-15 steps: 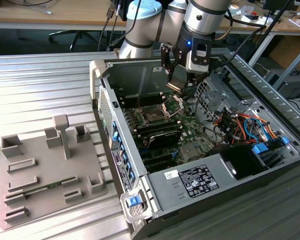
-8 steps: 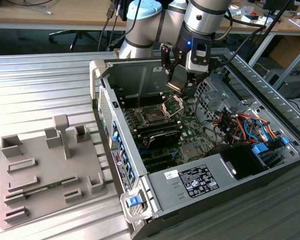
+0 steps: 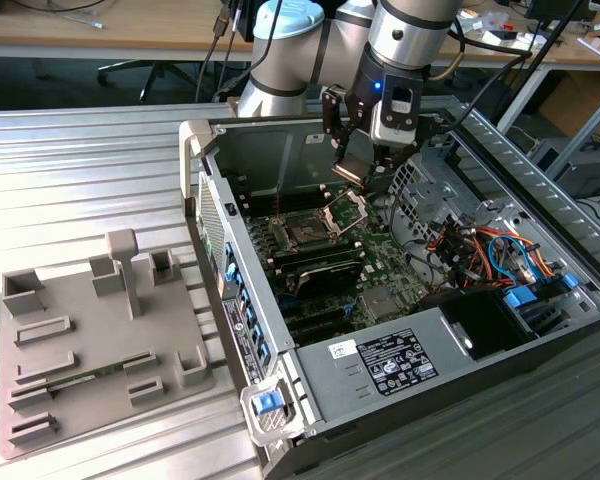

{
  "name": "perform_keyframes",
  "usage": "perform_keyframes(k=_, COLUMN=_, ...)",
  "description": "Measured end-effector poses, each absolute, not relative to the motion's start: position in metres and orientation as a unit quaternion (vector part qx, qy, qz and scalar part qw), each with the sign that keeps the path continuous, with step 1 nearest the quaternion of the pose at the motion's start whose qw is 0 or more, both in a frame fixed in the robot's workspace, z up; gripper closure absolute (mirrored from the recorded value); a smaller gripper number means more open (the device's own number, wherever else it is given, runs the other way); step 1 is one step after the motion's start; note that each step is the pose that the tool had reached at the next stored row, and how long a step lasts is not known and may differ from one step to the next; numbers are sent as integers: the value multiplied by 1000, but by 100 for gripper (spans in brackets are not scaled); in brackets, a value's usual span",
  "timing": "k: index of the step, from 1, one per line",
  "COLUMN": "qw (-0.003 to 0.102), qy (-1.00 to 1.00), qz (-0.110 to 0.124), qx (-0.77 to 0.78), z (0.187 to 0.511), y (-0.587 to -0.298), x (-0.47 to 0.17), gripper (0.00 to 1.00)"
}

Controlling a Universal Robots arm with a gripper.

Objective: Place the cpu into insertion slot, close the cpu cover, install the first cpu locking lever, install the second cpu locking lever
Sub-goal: 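Place the cpu into insertion slot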

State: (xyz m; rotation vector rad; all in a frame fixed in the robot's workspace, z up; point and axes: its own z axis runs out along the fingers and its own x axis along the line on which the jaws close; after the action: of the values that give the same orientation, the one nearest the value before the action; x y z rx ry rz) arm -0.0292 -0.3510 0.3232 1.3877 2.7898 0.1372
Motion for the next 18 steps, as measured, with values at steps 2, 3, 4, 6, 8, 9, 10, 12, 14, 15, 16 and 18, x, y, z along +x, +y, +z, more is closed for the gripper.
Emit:
perform_keyframes(k=2, qw=11, qy=894, qz=44, qx=446, z=323, y=-351, x=-29, gripper=45)
perform_keyframes(k=3, qw=11, qy=894, qz=44, qx=447, z=323, y=-351, x=-29, gripper=45)
perform_keyframes(k=4, qw=11, qy=893, qz=44, qx=447, z=323, y=-351, x=-29, gripper=45)
perform_keyframes(k=6, qw=11, qy=893, qz=44, qx=448, z=323, y=-351, x=-29, gripper=45)
perform_keyframes(k=8, qw=12, qy=892, qz=44, qx=449, z=323, y=-351, x=-29, gripper=45)
perform_keyframes(k=9, qw=12, qy=892, qz=44, qx=450, z=323, y=-351, x=-29, gripper=45)
perform_keyframes(k=10, qw=12, qy=891, qz=44, qx=451, z=323, y=-351, x=-29, gripper=45)
perform_keyframes(k=12, qw=12, qy=891, qz=44, qx=452, z=323, y=-351, x=-29, gripper=45)
perform_keyframes(k=14, qw=12, qy=891, qz=44, qx=453, z=323, y=-351, x=-29, gripper=45)
perform_keyframes(k=15, qw=12, qy=890, qz=44, qx=453, z=323, y=-351, x=-29, gripper=45)
perform_keyframes(k=16, qw=12, qy=890, qz=44, qx=454, z=323, y=-351, x=-29, gripper=45)
perform_keyframes(k=18, qw=12, qy=889, qz=44, qx=455, z=323, y=-351, x=-29, gripper=45)
